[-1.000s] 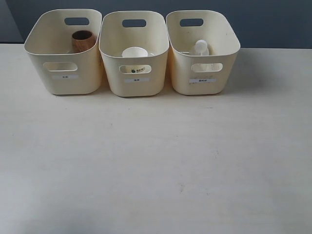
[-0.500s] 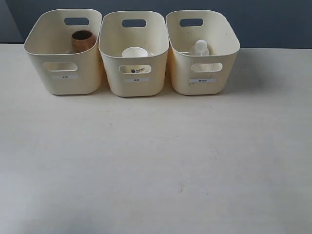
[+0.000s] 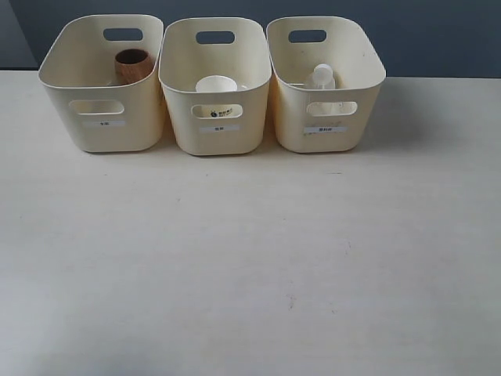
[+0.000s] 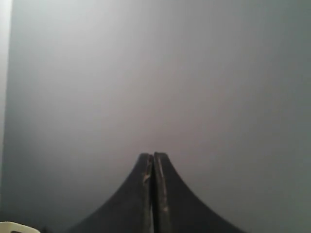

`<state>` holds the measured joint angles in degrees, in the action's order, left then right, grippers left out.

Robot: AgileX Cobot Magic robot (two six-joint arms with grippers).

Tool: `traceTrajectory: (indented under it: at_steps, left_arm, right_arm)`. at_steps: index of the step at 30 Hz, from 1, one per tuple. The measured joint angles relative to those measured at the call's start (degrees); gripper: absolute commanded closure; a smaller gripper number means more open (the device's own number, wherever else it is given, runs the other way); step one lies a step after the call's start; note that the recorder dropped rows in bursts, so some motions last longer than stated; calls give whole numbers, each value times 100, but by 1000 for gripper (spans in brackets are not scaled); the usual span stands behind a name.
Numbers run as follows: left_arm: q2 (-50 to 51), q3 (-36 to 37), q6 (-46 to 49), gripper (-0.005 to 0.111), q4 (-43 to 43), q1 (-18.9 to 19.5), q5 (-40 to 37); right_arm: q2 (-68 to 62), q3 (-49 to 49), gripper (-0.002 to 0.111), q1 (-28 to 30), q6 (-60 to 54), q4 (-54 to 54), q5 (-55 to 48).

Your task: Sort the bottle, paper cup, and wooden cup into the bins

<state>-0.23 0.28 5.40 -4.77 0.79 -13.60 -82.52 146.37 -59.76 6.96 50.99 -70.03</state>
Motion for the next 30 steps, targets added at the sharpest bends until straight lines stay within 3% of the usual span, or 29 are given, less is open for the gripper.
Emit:
traceTrajectory:
  at_steps: [9, 12, 16, 21, 23, 28, 30]
  left_arm:
    - [0, 0, 0, 107, 0, 0, 0]
    - [0, 0, 0, 107, 0, 0, 0]
    - [0, 0, 0, 107, 0, 0, 0]
    - [0, 0, 0, 107, 0, 0, 0]
    - [0, 0, 0, 107, 0, 0, 0]
    - [0, 0, 0, 107, 0, 0, 0]
    - [0, 0, 0, 107, 0, 0, 0]
  right_arm:
    - [-88, -207, 109, 367, 215, 291, 0]
    - [-35, -207, 109, 1186, 276, -464, 12]
    - [314, -649, 109, 2700, 307, -1890, 69]
    - [1304, -2530, 109, 4021, 407, -2766, 1262]
    - [1780, -3567, 109, 4292, 608, -2791, 1904]
    - [2791, -6054, 109, 4784, 1405, -2271, 3610]
    - [3400, -7752, 109, 5162, 2077, -1683, 4732]
